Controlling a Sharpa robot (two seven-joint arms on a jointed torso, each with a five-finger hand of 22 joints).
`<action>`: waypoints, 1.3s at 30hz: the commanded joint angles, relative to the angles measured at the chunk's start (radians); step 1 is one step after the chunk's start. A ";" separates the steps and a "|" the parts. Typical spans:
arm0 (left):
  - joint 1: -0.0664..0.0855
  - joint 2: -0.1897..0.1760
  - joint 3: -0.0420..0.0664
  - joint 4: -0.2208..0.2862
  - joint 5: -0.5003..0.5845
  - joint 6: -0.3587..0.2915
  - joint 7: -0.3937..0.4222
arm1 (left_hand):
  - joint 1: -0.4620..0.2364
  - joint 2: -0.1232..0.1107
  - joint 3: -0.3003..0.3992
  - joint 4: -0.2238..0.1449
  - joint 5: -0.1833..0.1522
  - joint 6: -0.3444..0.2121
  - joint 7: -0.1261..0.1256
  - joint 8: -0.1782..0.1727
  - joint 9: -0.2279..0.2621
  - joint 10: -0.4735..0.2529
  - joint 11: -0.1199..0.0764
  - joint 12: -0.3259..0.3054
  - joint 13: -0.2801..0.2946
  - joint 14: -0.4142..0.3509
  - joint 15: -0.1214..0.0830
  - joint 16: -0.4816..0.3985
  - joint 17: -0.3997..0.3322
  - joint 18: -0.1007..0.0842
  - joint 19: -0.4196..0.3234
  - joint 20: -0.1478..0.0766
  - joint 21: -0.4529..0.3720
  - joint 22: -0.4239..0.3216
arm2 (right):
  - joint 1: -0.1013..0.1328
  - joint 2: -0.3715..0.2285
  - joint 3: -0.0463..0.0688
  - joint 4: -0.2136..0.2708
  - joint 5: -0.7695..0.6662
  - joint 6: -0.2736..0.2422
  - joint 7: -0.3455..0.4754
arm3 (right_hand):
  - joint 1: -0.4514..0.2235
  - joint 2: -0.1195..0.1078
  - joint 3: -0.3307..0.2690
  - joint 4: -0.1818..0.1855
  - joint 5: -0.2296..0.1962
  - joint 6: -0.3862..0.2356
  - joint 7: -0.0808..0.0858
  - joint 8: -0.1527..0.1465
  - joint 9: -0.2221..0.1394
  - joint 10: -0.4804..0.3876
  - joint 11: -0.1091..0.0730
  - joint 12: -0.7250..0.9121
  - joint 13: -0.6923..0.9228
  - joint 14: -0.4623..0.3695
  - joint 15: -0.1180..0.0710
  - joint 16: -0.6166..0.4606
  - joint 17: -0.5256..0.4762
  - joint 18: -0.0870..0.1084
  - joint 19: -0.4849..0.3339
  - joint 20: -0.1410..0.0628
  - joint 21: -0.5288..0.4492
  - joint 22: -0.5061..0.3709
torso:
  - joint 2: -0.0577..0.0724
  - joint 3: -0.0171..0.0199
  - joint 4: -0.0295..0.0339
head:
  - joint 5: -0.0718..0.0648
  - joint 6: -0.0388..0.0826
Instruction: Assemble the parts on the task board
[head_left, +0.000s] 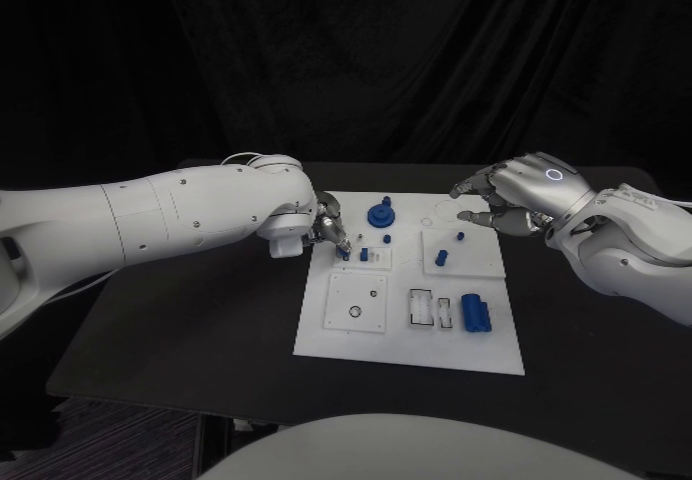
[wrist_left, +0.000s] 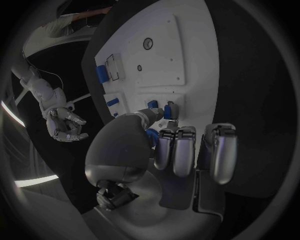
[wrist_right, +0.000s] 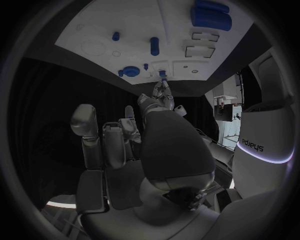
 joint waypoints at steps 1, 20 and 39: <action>-0.002 0.004 0.001 -0.001 0.002 -0.001 0.005 | -0.016 0.000 -0.005 -0.005 -0.013 0.052 -0.063 0.006 0.316 0.106 -0.006 -0.004 0.263 0.104 -0.006 0.006 0.263 0.008 0.063 -0.007 -0.003 0.233 | -0.002 0.001 0.001 0.000 -0.002 0.013 -0.021 | 0.010 -0.003 0.000 0.005 0.004 0.010 -0.001 0.002 -0.001 -0.008 -0.001 -0.007 -0.001 -0.005 0.001 -0.004 0.114 0.019 -0.009 0.000 -0.004 0.112 | -0.001 -0.0010 0.0002 | 0.001 0.000; -0.010 0.008 0.001 -0.002 0.002 -0.016 0.008 | -0.026 -0.002 -0.008 -0.004 -0.026 0.047 -0.063 0.003 0.326 0.106 -0.006 -0.004 0.263 0.104 -0.005 0.006 0.263 0.009 0.061 -0.007 -0.008 0.232 | -0.003 0.003 0.001 -0.002 -0.002 0.022 -0.025 | 0.010 -0.003 0.000 0.005 0.004 0.010 -0.001 0.002 -0.001 -0.008 -0.001 -0.007 -0.001 -0.005 0.001 -0.004 0.114 0.019 -0.009 0.000 -0.004 0.112 | -0.002 -0.0015 0.0004 | 0.000 0.000; -0.010 0.008 0.001 -0.002 0.002 -0.016 0.008 | -0.026 -0.002 -0.008 -0.004 -0.026 0.047 -0.063 0.003 0.326 0.106 -0.006 -0.004 0.263 0.104 -0.005 0.006 0.263 0.009 0.061 -0.007 -0.008 0.232 | -0.003 0.003 0.001 -0.002 -0.002 0.022 -0.025 | 0.010 -0.003 0.000 0.005 0.004 0.010 -0.001 0.002 -0.001 -0.008 -0.001 -0.007 -0.001 -0.005 0.001 -0.004 0.114 0.019 -0.009 0.000 -0.004 0.112 | -0.002 -0.0015 0.0004 | 0.000 0.000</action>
